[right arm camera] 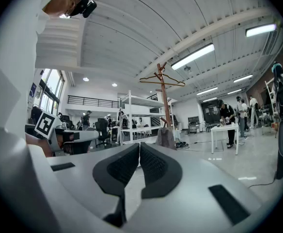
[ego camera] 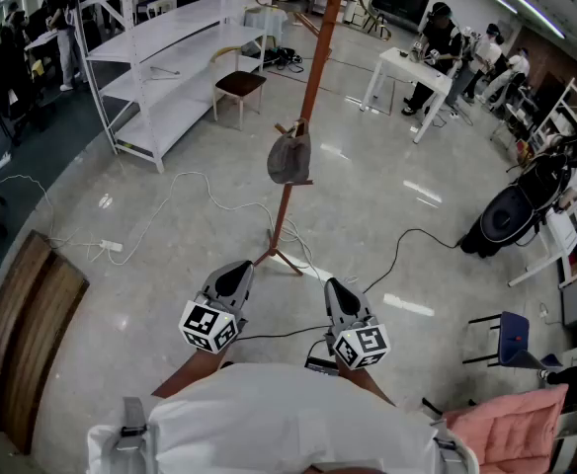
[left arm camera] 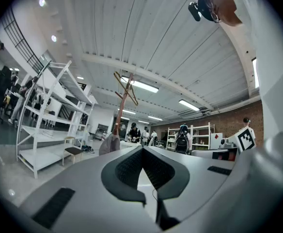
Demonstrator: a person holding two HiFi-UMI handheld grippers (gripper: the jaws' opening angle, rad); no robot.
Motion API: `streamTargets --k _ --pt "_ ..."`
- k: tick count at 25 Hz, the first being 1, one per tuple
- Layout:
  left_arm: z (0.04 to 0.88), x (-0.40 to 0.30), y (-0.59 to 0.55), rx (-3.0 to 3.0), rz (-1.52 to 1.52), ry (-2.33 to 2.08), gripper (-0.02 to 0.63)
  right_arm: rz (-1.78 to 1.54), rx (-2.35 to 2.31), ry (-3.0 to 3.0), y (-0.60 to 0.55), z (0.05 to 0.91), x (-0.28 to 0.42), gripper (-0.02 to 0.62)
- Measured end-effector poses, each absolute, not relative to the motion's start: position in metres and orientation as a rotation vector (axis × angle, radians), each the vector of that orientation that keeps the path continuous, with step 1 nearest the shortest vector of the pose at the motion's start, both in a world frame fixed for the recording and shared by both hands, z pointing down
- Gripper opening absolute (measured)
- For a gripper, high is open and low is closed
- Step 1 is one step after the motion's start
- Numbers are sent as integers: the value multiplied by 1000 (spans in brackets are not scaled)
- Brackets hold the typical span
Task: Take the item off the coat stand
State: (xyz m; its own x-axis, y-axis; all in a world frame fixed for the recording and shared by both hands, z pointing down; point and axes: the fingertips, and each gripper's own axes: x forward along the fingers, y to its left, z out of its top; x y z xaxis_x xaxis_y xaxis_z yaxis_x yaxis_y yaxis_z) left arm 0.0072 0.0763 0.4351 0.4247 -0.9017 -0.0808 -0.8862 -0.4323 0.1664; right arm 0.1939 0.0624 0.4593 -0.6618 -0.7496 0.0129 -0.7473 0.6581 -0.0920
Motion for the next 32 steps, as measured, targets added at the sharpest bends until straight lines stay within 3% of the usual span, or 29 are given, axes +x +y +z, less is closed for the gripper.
streamTargets --k 14,21,32 --pt "446 -12 87 2655 -251 -1330 9 -187 -1368 2824 73 475 161 25" --pt "473 -63 79 2645 -96 -1479 11 -181 -1348 2830 72 478 109 26" --pt "483 -137 68 2594 -141 -1373 8 -232 -1431 2868 73 488 39 26"
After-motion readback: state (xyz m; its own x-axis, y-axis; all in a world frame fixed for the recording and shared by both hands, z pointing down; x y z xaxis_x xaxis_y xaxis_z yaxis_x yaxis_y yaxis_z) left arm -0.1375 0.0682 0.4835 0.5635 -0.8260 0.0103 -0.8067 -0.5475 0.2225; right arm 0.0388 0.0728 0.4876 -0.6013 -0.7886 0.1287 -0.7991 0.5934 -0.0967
